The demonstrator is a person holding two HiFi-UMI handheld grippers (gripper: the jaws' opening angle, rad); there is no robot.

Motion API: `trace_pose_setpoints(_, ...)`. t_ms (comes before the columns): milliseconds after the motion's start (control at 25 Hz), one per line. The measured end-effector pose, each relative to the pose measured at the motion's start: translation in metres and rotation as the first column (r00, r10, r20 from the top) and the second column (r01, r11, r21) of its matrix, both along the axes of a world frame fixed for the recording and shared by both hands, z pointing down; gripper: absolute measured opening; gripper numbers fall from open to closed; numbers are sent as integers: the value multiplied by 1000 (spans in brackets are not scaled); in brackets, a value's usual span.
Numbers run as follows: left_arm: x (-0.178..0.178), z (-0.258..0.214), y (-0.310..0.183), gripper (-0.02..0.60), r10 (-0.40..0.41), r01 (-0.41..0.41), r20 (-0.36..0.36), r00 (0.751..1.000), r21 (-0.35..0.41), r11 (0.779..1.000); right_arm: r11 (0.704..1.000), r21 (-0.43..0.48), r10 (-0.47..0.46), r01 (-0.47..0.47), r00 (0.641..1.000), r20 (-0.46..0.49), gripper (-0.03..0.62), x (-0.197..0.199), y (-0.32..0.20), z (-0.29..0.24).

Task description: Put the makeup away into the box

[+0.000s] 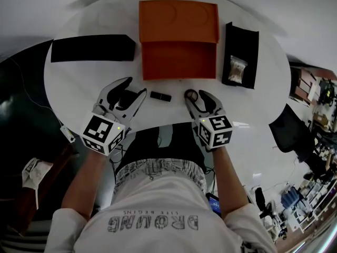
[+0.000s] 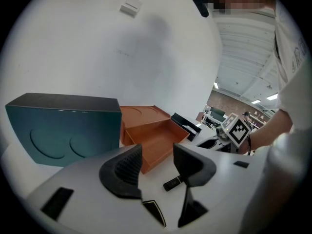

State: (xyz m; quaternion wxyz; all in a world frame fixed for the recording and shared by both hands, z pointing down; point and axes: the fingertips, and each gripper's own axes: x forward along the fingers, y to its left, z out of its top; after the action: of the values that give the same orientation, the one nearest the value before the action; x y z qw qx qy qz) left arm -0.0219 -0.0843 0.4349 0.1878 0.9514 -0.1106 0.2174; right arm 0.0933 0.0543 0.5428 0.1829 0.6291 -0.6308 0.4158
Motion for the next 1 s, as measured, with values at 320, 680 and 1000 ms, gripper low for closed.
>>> trace_pose_setpoints(320,-5,6,4,216,5,-5,7,1000,-13,1000,999,-27,-34,32,997,-66,242,-6,4,9)
trace_pose_setpoints(680,-13,12,1,216,-13,14,7,1000,-31,999,996,-65,-72,64,988,-133,238,-9,3,16)
trace_pose_setpoints(1000,-15,12,-1,216,-22,22,2,1000,-34,999,995,-72,-73,63,986,-151,229,-7,5,17)
